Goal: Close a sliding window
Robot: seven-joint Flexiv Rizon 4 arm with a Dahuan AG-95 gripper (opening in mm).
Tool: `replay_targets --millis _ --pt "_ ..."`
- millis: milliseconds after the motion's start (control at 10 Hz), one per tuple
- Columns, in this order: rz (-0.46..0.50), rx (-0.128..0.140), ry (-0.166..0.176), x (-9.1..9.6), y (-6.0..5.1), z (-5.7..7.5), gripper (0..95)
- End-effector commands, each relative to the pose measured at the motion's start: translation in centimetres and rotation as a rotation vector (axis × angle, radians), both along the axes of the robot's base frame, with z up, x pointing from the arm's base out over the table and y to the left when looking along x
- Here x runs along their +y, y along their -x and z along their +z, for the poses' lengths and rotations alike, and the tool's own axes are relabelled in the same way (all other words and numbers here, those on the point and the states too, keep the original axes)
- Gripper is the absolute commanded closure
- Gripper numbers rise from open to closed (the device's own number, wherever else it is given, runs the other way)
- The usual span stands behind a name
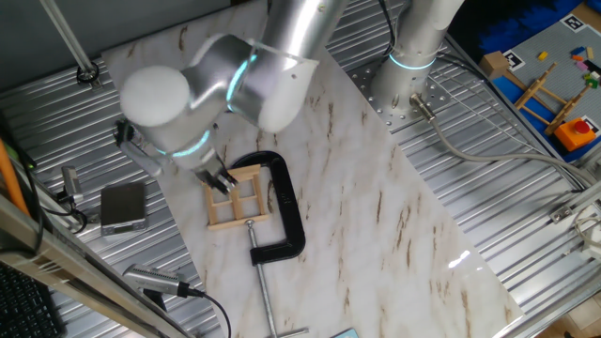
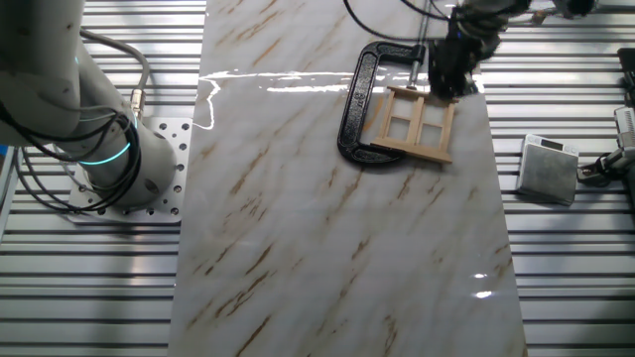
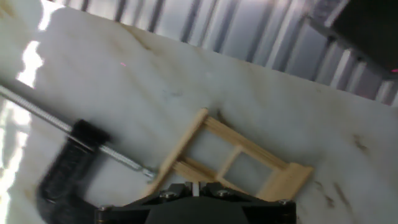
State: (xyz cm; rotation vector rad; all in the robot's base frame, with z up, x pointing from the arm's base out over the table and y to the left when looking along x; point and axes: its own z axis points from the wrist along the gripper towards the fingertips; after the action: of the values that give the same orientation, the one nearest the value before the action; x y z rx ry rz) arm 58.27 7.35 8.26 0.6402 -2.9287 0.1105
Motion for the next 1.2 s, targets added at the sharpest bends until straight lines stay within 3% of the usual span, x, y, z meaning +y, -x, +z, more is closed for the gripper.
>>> replay_targets --millis 100,400,600,800,1000,1200 --pt "0.156 0.015 -0.059 -4.9 -1.4 0.1 95.0" --pt "0.171 0.015 -0.065 -6.2 -2.3 0.2 95.0" --pt "0.162 0.017 -0.059 -6.2 -1.9 0.2 95.0" --pt "0.132 0.008 -0.115 -6.2 -1.9 0.2 95.0" --pt "0.029 0.0 -0.104 -6.2 -1.9 0.2 95.0" --pt "-0.05 -0.006 -0.067 -5.8 -1.9 0.0 95.0"
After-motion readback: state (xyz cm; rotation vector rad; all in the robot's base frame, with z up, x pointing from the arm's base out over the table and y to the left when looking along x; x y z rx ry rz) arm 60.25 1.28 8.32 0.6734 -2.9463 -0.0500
